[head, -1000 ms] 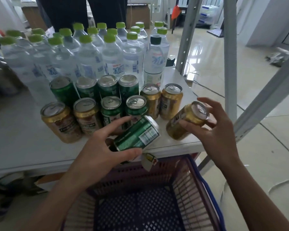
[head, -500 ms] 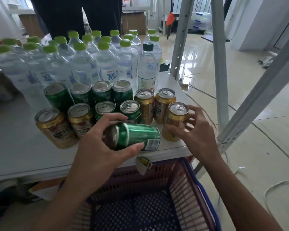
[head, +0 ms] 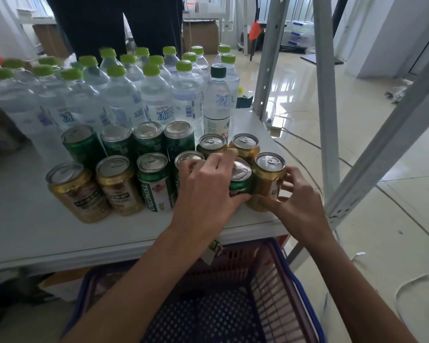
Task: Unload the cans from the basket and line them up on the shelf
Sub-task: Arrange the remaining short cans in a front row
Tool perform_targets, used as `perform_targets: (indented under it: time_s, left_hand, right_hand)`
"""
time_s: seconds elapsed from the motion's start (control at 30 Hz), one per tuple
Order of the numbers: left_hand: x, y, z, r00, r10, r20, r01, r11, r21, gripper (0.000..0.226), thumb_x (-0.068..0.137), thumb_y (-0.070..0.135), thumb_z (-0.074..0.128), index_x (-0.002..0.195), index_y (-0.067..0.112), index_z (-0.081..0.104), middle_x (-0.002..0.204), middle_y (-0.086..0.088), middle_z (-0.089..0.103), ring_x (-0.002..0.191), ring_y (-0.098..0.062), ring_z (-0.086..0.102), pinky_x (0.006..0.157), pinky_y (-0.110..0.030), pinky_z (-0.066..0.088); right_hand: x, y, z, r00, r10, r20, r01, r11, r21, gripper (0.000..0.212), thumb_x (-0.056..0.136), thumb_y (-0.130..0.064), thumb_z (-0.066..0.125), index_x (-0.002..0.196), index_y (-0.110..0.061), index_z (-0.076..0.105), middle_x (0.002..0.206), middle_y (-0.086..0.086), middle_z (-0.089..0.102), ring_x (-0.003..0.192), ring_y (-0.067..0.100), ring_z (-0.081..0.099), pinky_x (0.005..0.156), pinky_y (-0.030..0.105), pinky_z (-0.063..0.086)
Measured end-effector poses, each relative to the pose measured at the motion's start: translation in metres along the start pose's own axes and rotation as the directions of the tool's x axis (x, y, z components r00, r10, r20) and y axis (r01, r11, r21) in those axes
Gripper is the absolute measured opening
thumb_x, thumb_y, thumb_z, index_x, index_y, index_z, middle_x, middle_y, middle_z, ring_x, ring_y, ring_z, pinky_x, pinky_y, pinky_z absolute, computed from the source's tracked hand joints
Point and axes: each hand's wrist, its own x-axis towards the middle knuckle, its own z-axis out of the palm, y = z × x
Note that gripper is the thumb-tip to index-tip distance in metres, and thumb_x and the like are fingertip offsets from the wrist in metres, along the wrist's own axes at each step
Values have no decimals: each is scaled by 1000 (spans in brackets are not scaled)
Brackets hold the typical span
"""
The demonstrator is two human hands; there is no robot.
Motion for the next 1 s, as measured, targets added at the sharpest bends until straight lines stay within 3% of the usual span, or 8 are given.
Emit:
perform_targets:
  time_s: [0.1, 0.23, 0.4, 0.57, 0.67, 0.8, 0.9, 1.0]
  left_hand:
    - [7, 1, 7, 1000, 13, 3, -13, 995, 97, 78, 62, 56, 86, 127, 23, 57, 119, 2, 71, 109, -23, 68, 99, -41, 32]
    - [15, 2, 7, 1000, 9, 16, -12, 982, 189, 75, 63, 52, 87, 124, 18, 62, 121, -3, 70, 119, -29, 57, 98, -45, 41]
    - [24, 5, 6, 995, 41, 95, -53, 990, 128, 84, 68, 30, 83, 142, 13, 47, 151, -7, 41, 144, -31, 33, 115, -47, 33]
    - [37, 13, 18, 964, 175, 199, -174, 985, -22, 83, 77, 27, 62, 153, 17, 31, 162, -4, 30, 155, -23, 17, 123, -43, 16]
    - [40, 10, 24, 957, 192, 217, -202, 979, 24, 79, 78, 29, 56, 153, 16, 33, 160, -5, 35, 154, -26, 19, 123, -44, 18]
    - [39, 7, 25, 955, 214, 206, -226, 974, 35, 80, 78, 27, 56, 154, 15, 33, 160, -6, 35, 153, -28, 20, 123, -45, 18]
    - [35, 6, 24, 953, 224, 205, -229, 973, 4, 78, 81, 26, 54, 155, 13, 32, 161, -7, 34, 153, -26, 22, 125, -42, 17]
    - [36, 3, 21, 947, 232, 221, -231, 972, -29, 78, 82, 23, 55, 156, 14, 30, 163, -6, 31, 153, -24, 22, 126, -39, 14]
  right_hand:
    - [3, 3, -1, 999, 0, 40, 0, 1000, 0, 79, 65, -36, 95, 133, -23, 57, 117, -11, 67, 105, 5, 63, 91, 31, 58]
    - [4, 7, 4, 995, -17, 102, 17, 1000, -1, 73, 67, -37, 95, 128, -24, 58, 116, -13, 68, 107, 5, 63, 84, 10, 51]
    - [6, 11, 11, 996, 0, 91, 0, 1000, -1, 71, 68, -36, 94, 129, -20, 60, 118, -7, 72, 110, 10, 68, 95, 29, 58]
    - [8, 15, 14, 997, 15, 78, -14, 1000, -16, 62, 73, -32, 89, 127, -18, 61, 114, -5, 74, 107, 12, 69, 93, 31, 58]
    - [7, 16, 20, 999, 8, 53, -7, 999, -31, 64, 75, -28, 89, 130, -15, 59, 118, -1, 73, 108, 15, 69, 89, 25, 57]
    - [7, 18, 25, 1000, 13, 20, -11, 998, -64, 62, 73, -29, 89, 126, -14, 60, 112, -1, 74, 99, 12, 69, 72, 4, 47]
    - [8, 20, 27, 999, 36, 11, -35, 997, -70, 59, 73, -37, 86, 122, -15, 61, 106, 1, 77, 96, 20, 74, 70, 21, 49]
    - [8, 19, 30, 999, 34, -2, -34, 997, -72, 63, 70, -45, 81, 121, -14, 61, 105, 4, 77, 92, 23, 74, 70, 26, 51]
